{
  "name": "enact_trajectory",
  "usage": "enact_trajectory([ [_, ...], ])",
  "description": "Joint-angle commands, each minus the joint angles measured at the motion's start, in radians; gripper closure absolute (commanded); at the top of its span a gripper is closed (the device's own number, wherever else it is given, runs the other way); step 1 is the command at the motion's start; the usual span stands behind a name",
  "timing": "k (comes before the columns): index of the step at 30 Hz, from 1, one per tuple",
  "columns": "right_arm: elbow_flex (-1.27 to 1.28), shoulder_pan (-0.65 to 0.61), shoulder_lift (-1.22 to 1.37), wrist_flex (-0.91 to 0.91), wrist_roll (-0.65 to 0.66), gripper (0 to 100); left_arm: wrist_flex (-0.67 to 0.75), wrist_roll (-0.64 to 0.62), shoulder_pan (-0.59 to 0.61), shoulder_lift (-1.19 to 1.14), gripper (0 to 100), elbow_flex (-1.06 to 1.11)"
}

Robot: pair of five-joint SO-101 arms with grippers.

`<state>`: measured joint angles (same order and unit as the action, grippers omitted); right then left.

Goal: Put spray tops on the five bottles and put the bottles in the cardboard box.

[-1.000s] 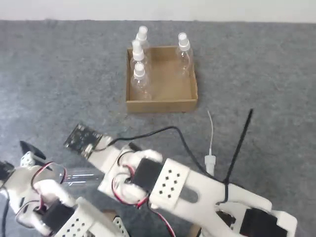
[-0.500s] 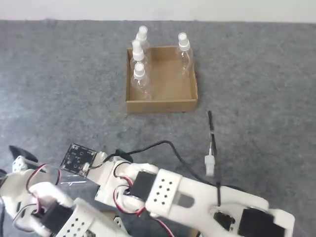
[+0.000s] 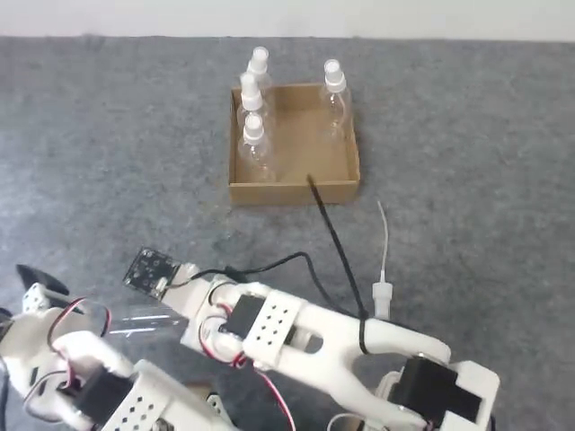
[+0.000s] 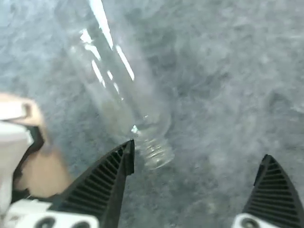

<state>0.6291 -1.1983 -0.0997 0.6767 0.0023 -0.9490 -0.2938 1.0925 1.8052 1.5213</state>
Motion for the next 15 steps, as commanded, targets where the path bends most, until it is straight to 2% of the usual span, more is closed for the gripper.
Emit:
enact_trajectory([
  [1,-0.066,0.05,-0.013,-0.039,0.012,64.8,0.031,-0.009,0.006,0.018,79,-0.059],
  [6,-0.066,0.102,-0.013,-0.07,0.006,64.8,0.031,-0.009,0.006,0.018,79,-0.059],
  [13,-0.063,0.108,-0.025,-0.061,0.012,64.8,0.034,-0.002,0.0,0.018,79,-0.081],
  [15,-0.061,0.108,-0.025,-0.058,0.012,64.8,0.034,0.046,0.0,0.018,78,-0.104],
])
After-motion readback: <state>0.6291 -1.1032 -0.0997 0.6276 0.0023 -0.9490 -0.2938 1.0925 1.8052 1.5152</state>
